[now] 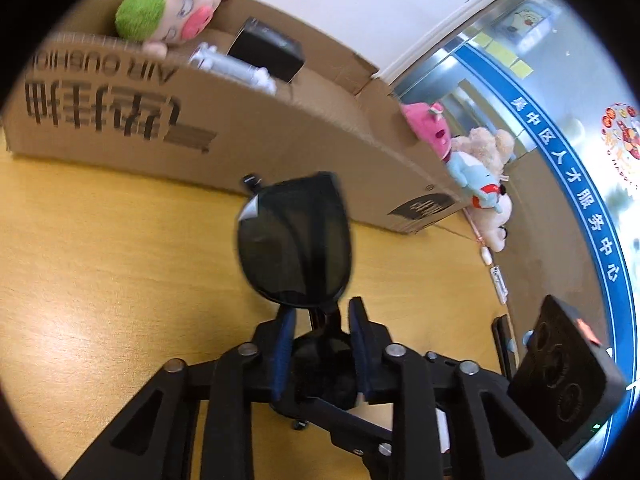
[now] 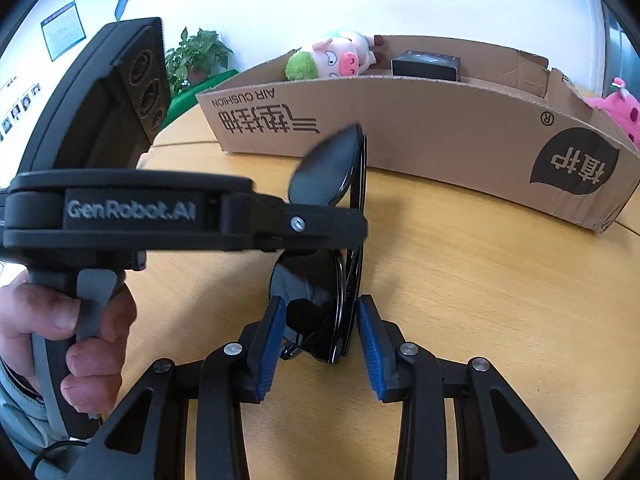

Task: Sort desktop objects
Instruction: 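Lift the sunglasses with the left tool and carry them into the box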

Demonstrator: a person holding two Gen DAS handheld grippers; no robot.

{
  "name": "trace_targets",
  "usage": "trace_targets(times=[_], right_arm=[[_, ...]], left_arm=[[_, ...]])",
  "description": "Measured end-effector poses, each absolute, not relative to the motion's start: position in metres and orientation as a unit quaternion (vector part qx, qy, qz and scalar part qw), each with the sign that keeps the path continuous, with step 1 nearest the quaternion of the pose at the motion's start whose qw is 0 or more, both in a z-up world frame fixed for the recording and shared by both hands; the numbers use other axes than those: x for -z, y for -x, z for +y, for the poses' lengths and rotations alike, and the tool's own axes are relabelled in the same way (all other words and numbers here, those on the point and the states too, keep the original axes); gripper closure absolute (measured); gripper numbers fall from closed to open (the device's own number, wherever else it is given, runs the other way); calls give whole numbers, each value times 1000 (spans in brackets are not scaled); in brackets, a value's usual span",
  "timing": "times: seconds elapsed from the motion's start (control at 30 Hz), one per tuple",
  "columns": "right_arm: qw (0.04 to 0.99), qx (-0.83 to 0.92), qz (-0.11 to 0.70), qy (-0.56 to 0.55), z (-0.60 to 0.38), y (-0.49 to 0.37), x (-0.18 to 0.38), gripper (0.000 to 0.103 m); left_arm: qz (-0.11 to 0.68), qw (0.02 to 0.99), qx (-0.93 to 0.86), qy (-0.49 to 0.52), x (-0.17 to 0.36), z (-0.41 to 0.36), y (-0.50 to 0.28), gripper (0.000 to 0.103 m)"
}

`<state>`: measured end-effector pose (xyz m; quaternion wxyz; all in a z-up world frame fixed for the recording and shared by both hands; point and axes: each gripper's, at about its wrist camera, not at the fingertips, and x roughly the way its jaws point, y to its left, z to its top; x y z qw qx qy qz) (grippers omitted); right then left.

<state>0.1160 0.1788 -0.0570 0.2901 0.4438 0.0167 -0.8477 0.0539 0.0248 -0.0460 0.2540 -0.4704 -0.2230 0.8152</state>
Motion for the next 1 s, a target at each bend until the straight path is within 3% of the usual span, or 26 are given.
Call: trace_targets(times=[0.13, 0.17, 0.67, 1.0], right_arm=[[291, 855, 12, -429, 181, -120, 44, 74], [294, 858, 12, -422, 181, -122, 39, 83], [271, 898, -6, -347, 204, -94, -53, 84], [256, 905, -20, -340, 238, 6, -115, 87]], left_arm=[[-198, 249, -829, 460, 28, 30, -56, 83], [-199, 250, -831, 455, 23, 30, -56, 83], [-140, 284, -860, 401, -81, 59, -14, 83], [-134, 313, -851, 400, -134, 100, 74, 83]])
